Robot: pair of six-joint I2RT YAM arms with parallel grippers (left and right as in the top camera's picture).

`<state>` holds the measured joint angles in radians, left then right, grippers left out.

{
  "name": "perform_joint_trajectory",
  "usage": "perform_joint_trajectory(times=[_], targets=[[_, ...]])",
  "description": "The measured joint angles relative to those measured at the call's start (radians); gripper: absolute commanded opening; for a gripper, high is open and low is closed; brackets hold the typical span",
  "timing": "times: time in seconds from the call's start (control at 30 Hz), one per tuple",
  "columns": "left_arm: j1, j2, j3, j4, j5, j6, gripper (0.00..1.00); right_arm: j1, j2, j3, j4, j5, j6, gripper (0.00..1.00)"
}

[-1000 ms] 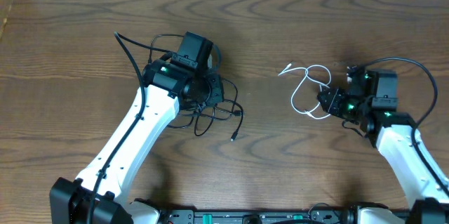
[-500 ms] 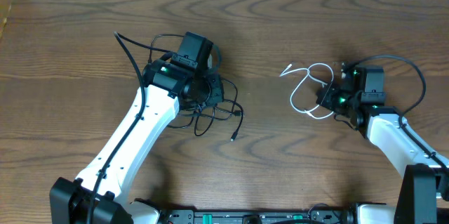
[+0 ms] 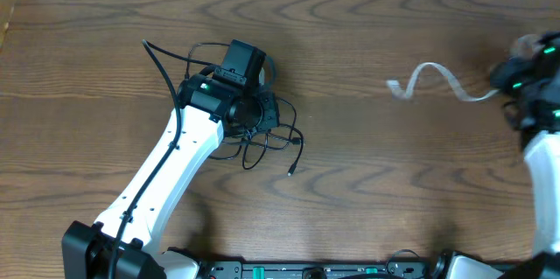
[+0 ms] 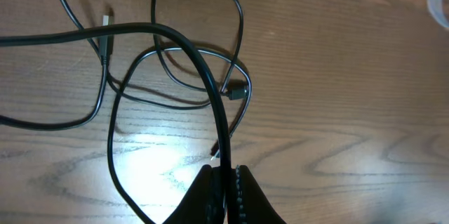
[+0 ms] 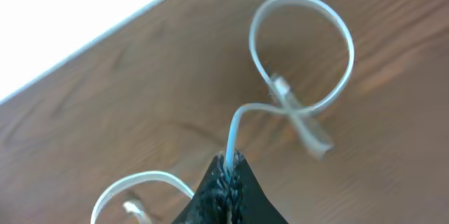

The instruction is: Untangle cables

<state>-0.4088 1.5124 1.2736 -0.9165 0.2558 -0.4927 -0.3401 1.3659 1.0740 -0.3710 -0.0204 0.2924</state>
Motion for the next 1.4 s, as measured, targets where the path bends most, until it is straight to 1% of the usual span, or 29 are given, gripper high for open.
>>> perform_joint_trajectory(times=[0.13, 0.37, 0.53, 0.63, 1.03, 1.07, 1.1, 1.13, 1.17, 1.2, 1.23, 1.3, 1.4], targets=[[0.000, 0.000, 0.000, 0.000, 0.000, 0.000, 0.07, -0.066, -0.006, 0.106, -0.077, 0.138, -0.041, 0.01], [0.000, 0.000, 0.000, 0.000, 0.000, 0.000, 0.08, -0.201, -0.003, 0.124, -0.074, 0.287, -0.075, 0.01], [0.000, 0.000, 0.000, 0.000, 0.000, 0.000, 0.07, -0.306, 0.002, 0.124, -0.047, 0.302, -0.078, 0.01], [0.000, 0.000, 0.000, 0.000, 0.000, 0.000, 0.07, -0.339, 0.002, 0.124, -0.037, 0.294, -0.078, 0.01], [0.000, 0.000, 0.000, 0.000, 0.000, 0.000, 0.07, -0.346, 0.040, 0.124, -0.006, 0.275, -0.078, 0.01], [0.000, 0.000, 0.000, 0.000, 0.000, 0.000, 0.07, -0.346, 0.044, 0.124, -0.005, 0.275, -0.078, 0.07], [0.000, 0.000, 0.000, 0.000, 0.000, 0.000, 0.07, -0.346, 0.048, 0.124, -0.006, 0.270, -0.081, 0.31], [0.000, 0.000, 0.000, 0.003, 0.000, 0.000, 0.07, -0.346, 0.052, 0.124, -0.005, 0.256, -0.080, 0.49], [0.000, 0.000, 0.000, 0.008, 0.001, 0.000, 0.07, -0.346, 0.055, 0.124, -0.005, 0.240, -0.080, 0.63], [-0.001, 0.000, 0.000, 0.024, 0.008, 0.000, 0.07, -0.347, 0.058, 0.124, -0.005, 0.199, -0.082, 0.69], [-0.003, 0.000, 0.000, 0.053, 0.018, 0.000, 0.07, -0.349, 0.061, 0.124, 0.000, 0.152, -0.082, 0.73], [-0.011, 0.000, -0.001, 0.130, 0.054, 0.006, 0.07, -0.350, 0.070, 0.124, 0.019, 0.039, -0.084, 0.73], [-0.047, 0.000, -0.003, 0.273, 0.138, 0.051, 0.08, -0.346, 0.089, 0.124, 0.026, -0.179, -0.088, 0.65]])
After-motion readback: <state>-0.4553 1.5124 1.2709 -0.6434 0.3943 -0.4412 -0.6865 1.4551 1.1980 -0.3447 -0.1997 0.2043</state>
